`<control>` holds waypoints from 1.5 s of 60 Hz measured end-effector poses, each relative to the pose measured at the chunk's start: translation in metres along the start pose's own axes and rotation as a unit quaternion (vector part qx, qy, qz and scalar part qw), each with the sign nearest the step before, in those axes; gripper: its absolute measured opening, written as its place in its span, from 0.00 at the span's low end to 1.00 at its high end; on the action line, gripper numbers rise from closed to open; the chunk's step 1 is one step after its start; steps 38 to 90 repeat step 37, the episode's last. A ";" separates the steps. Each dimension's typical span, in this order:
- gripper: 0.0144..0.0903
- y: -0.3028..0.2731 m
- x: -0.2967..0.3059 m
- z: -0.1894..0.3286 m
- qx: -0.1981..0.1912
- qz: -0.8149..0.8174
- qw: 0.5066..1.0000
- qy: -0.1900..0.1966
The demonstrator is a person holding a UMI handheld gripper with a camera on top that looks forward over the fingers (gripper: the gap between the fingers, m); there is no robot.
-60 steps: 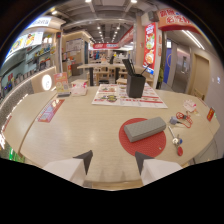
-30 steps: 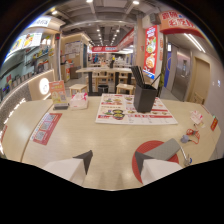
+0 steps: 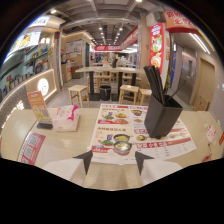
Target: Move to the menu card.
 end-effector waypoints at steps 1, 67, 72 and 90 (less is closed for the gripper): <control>0.92 -0.002 -0.001 0.005 -0.001 0.000 1.000 -0.001; 0.92 -0.015 0.002 0.067 -0.021 0.012 1.000 -0.013; 0.92 -0.015 0.002 0.067 -0.021 0.012 1.000 -0.013; 0.92 -0.015 0.002 0.067 -0.021 0.012 1.000 -0.013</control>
